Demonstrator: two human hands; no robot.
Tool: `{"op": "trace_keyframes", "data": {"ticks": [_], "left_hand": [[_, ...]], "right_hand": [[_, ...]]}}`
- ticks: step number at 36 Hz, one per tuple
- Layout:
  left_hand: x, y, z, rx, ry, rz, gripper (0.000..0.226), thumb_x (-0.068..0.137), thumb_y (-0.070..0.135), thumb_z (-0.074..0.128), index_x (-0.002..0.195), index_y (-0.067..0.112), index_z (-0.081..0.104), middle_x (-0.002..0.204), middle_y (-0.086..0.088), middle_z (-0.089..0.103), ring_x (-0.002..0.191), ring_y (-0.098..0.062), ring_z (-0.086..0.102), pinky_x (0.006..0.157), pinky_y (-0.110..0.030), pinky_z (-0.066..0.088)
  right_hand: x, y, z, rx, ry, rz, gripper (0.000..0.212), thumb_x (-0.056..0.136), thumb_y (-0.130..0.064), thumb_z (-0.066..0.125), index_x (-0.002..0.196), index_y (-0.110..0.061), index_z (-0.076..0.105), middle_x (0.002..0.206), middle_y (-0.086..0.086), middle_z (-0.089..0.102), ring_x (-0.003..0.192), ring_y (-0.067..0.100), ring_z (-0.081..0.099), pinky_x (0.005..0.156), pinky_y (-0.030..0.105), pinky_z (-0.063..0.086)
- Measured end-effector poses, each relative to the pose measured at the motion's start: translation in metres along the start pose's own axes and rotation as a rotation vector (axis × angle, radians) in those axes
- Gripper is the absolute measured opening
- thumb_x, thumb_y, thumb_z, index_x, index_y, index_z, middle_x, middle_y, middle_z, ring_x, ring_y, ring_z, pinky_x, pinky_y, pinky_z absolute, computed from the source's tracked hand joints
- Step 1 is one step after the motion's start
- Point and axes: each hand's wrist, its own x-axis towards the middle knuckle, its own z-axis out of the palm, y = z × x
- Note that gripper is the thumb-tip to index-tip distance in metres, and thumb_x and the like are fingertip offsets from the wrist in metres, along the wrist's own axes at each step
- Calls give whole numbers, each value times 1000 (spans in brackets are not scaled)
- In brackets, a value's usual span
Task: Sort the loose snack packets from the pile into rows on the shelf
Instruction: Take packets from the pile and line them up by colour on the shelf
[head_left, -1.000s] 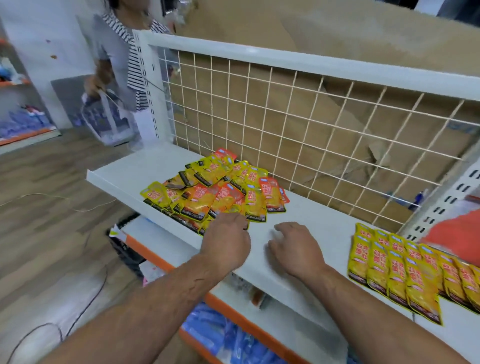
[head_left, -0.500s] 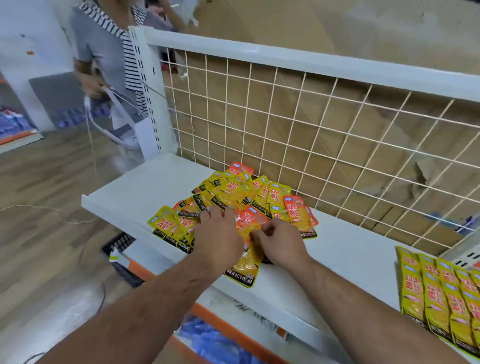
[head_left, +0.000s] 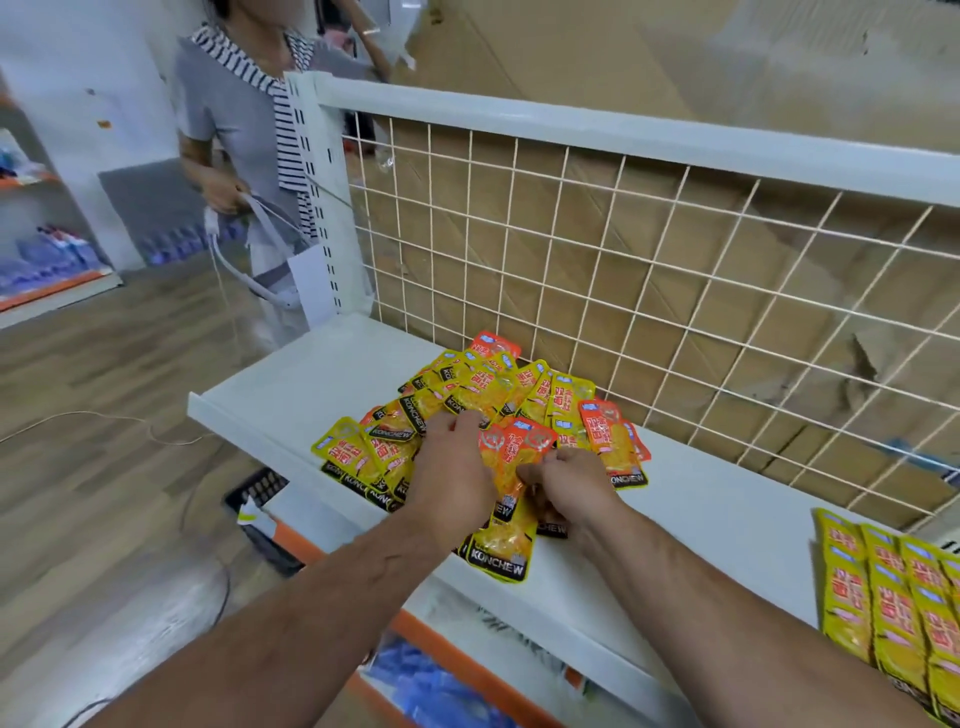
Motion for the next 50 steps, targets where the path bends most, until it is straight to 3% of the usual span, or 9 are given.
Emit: {"op": "trace_keyframes", "data": {"ticks": [10,15,25,29,32,35,43,47,50], "left_hand": [[-31,45,15,-194,56,-96,89,74,26,82,146,12,32,135,-11,52,124,-26,50,94,-33,44],[-62,83,31,-258,15,-154,57,81,19,76,132,12,51,115,1,62,106,-17,58,71,-15,34],[-123,147,82,-292,-93,-223,51,84,15,68,133,17,53,101,-2,69,101,-20,64,76,-20,40],[-141,167,92,-274,-118,-200,12,79,15,70,89,21,65,85,2,67,88,-17,63,65,-21,36],[-148,177,101,-304,-167,-173,20,80,17,74,66,19,59,74,1,64,77,-19,61,62,-26,40],[-151,184,110,-395,-227,-169,17,78,20,78,68,16,64,74,-1,68,74,-22,65,66,-31,50],[-169,196,122,-519,-386,-95,11,76,11,75,70,8,67,71,-5,67,69,-23,62,71,-40,54],[-186,199,130,-550,-470,-92,6,77,7,71,76,3,67,76,-11,69,70,-28,65,72,-46,56],[-204,204,136,-552,-520,-62,13,79,3,70,69,10,63,76,-8,69,71,-28,66,66,-38,53]], "right_hand": [[-40,12,-66,5,-9,-69,31,86,-11,62,56,-13,51,49,14,53,33,19,38,35,19,27],[-69,36,-108,-31,-45,-86,29,90,-13,55,62,-13,50,54,17,55,33,17,39,33,18,28],[-113,103,-183,18,55,-112,19,81,-1,66,73,-13,55,55,10,56,45,20,47,44,27,36],[-127,121,-207,40,84,-102,19,81,3,68,72,-9,57,58,11,54,48,19,46,46,28,34],[-141,134,-224,64,151,-90,24,80,-1,70,68,-11,51,59,12,43,51,18,38,49,30,27],[-157,146,-240,116,205,-58,41,83,-1,68,60,-17,39,55,8,35,43,15,28,46,25,21],[-210,178,-266,268,454,-29,15,88,-8,71,77,-13,61,61,0,53,39,6,45,41,19,35],[-246,189,-266,313,502,-9,36,91,1,62,62,-17,55,41,-10,51,33,4,41,37,18,32],[-269,204,-268,315,566,23,40,90,4,61,57,-18,53,41,-8,49,37,10,38,44,23,30]]}}
